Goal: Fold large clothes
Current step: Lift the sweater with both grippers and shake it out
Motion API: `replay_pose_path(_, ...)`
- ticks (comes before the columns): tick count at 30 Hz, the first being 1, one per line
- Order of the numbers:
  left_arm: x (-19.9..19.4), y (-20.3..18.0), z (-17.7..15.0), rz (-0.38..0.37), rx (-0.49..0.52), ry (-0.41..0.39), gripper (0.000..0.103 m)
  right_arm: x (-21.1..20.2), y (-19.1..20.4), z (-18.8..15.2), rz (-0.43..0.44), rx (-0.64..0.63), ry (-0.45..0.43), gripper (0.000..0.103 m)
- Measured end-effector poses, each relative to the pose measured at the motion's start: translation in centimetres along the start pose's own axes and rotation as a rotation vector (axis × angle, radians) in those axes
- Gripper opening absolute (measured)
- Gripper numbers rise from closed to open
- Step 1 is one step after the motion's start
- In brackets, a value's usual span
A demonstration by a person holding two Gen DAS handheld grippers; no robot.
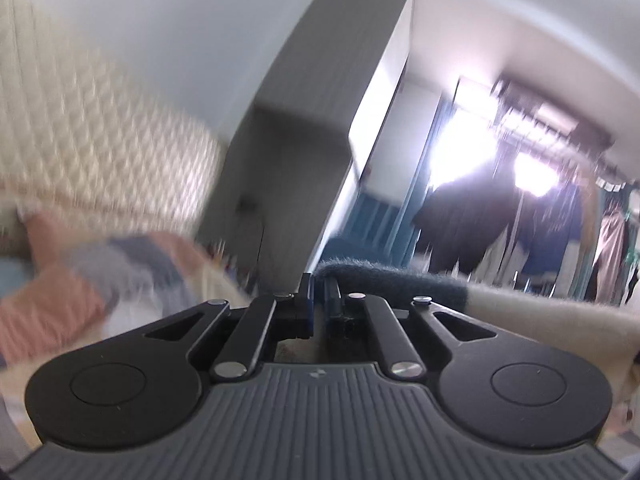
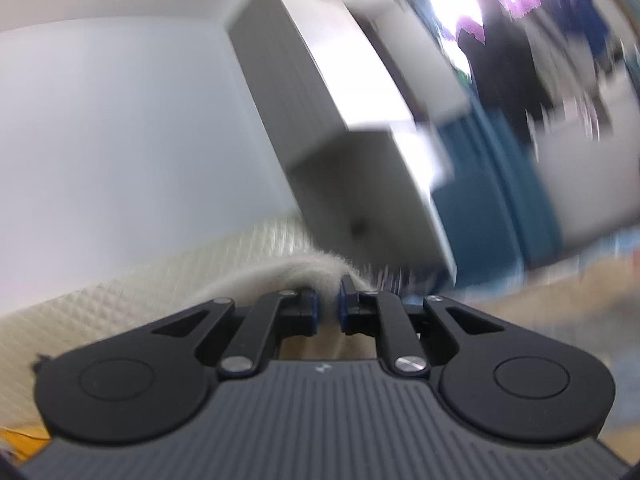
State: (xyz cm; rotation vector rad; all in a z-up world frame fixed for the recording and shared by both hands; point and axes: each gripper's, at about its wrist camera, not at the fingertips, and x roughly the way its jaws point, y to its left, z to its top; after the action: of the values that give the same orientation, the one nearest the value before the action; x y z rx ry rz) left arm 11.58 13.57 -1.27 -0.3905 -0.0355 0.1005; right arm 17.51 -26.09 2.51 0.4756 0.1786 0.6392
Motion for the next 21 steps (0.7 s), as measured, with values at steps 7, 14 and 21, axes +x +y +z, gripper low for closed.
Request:
replay_pose_path(7, 7.6, 2.1, -7.0, 0.114, -0.014, 0.374, 0.006, 5.5, -6.4, -4.7, -0.069, 0.236, 0.277, 0.016)
replay_pose_path(14, 12.8, 4.0, -10.5, 0.149, 0.028, 0.528, 0.006, 8.0, -8.5, -8.6, -0.166, 0.304, 0.386, 0.017)
replay_pose_path(21, 15.6, 5.4, -12.8, 0.165, 0.041, 0.629, 0.006, 7.8, -6.8, -9.2, -0.144, 0.293, 0.373, 0.017)
